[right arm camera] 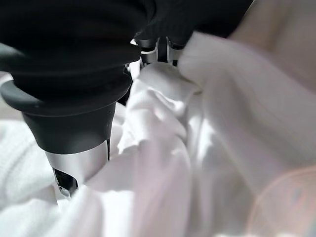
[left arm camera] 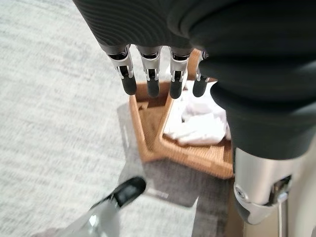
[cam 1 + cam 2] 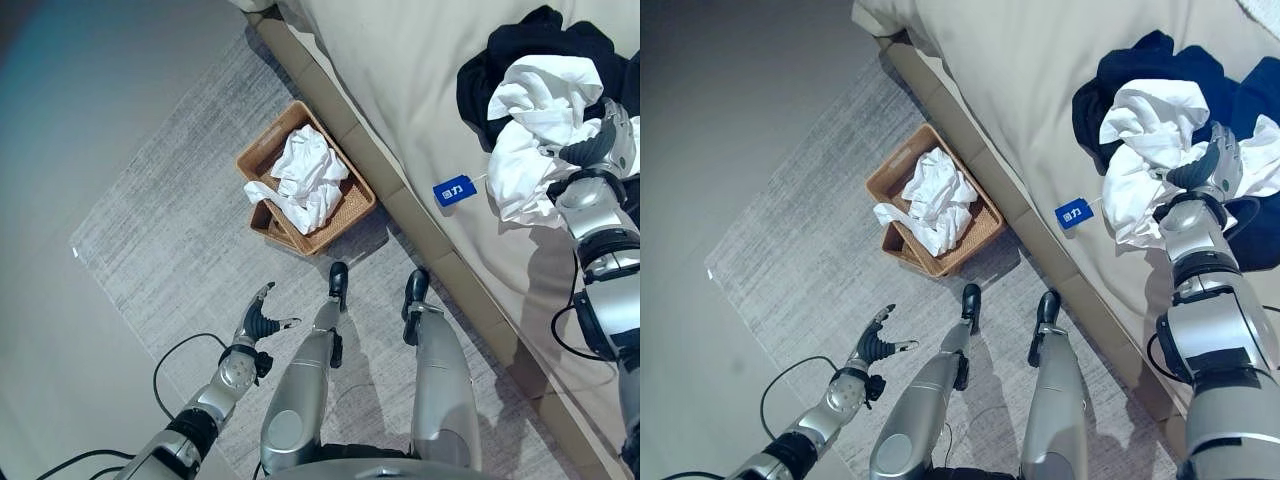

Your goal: Pick up clothes into the bucket

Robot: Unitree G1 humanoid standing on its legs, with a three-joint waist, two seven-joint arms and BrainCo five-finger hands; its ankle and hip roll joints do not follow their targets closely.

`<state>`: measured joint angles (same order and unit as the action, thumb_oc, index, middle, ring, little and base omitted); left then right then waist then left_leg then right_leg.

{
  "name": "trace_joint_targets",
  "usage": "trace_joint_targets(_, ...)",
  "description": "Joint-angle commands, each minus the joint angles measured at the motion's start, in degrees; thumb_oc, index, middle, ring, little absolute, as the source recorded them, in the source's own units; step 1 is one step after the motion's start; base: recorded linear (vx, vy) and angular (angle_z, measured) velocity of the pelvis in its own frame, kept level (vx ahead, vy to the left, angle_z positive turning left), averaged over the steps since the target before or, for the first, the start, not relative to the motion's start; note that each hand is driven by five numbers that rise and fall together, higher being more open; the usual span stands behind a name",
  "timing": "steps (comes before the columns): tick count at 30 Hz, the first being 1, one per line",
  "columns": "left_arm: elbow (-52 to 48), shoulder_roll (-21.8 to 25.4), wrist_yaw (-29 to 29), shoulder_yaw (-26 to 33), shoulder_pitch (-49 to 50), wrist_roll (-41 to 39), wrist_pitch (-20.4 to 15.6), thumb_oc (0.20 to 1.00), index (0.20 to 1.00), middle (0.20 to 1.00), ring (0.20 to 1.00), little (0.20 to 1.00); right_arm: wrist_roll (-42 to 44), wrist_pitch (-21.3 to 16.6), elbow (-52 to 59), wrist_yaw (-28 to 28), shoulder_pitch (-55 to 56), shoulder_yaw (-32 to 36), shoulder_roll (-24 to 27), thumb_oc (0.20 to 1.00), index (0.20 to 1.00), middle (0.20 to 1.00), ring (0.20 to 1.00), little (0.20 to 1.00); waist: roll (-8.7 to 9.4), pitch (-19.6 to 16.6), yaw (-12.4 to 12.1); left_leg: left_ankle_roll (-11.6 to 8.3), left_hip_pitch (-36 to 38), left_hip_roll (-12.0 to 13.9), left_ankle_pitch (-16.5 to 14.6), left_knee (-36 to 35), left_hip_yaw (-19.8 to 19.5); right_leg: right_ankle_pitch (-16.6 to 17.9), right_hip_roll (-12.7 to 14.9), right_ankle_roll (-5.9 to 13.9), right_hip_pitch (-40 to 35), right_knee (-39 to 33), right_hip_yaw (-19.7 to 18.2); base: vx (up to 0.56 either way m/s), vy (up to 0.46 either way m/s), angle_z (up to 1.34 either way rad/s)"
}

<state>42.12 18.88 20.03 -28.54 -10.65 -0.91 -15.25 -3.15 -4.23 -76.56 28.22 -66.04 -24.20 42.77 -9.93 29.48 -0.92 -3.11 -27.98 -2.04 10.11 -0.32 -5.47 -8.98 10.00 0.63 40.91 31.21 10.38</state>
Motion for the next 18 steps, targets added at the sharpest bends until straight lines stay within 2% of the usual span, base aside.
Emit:
trace_joint_targets(1, 0.49, -1.27, 0.76, -1.68, -1.50, -2.06, 0.24, 1.000, 1.000, 1.000, 1.000, 1.000, -1.92, 2.12, -4.23, -2.33, -3.84, -3.98, 3.23, 1.000, 1.000, 1.000, 1.000, 1.000, -1.08, 0.31, -0.51, 0.03, 0.77, 1.10, -1.45, 0.69, -1.94, 2.66, 0.70, 3.29, -3.37, -3.73, 0.36, 0.00, 0.000, 0.00)
trace_joint_targets(8, -0.76, -1.72, 0.63, -1.91, -3.38, -4.16, 0.51, 1.000, 1.000, 1.000, 1.000, 1.000, -2.19, 2.70, -5.78, -5.46, -3.38, -4.63, 2.10, 1.000, 1.000, 1.000, 1.000, 1.000, -2.12, 0.31, -0.49, 0.24, -1.56, 0.83, -1.38, 0.49, -1.95, 2.92, 0.87, 3.37, 0.32, -2.67, -0.48, 0.02, -0.006, 0.03)
trace_joint_targets(9, -0.33, -1.92, 0.71, -1.74, -3.97, -4.59, 0.59, 1.000, 1.000, 1.000, 1.000, 1.000, -2.68, 2.72, -5.82, -5.58, -3.47, -4.92, 1.69, 0.558, 0.558, 0.558, 0.558, 0.558, -2.15, 0.31, -0.47, 0.31, -1.98, 0.78, -1.44, 0.60, -1.75, 3.16, 0.81, 3.42, 0.86, -2.77, -0.86, 0.00, 0.000, 0.00)
trace_joint_targets(10, -0.32, -1.93, 0.71, -1.73, -3.98, -4.59, 0.58, 1.000, 1.000, 1.000, 1.000, 1.000, -2.68, 2.72, -5.82, -5.58, -3.49, -4.93, 1.68, 0.435, 0.435, 0.435, 0.435, 0.435, -2.15, 0.31, -0.48, 0.31, -2.00, 0.78, -1.45, 0.61, -1.73, 3.17, 0.81, 3.42, 0.88, -2.76, -0.87, 0.00, 0.000, 0.00)
trace_joint_targets(11, -0.17, -2.03, 0.79, -1.79, -4.30, -4.83, 0.58, 1.000, 1.000, 1.000, 1.000, 1.000, -2.62, 2.57, -5.35, -5.38, -3.31, -4.99, 1.21, 0.200, 0.200, 0.200, 0.200, 0.200, -2.15, 0.31, -0.41, 0.34, -2.25, 0.73, -1.43, 0.64, -1.68, 3.30, 0.76, 3.44, 1.27, -2.71, -1.04, 0.01, 0.002, -0.03)
trace_joint_targets(18, 1.38, -2.57, 2.51, -1.18, -6.32, -4.70, 0.46, 1.000, 1.000, 1.000, 1.000, 1.000, -1.81, 1.09, -1.35, -3.23, -4.19, -5.57, -0.88, 0.200, 0.200, 0.200, 0.200, 0.200, -0.86, 0.31, 0.54, 0.38, -2.27, 0.80, -1.79, 0.80, -1.07, 4.37, 0.13, 3.68, 1.08, -4.47, -1.82, 0.00, 0.000, 0.00)
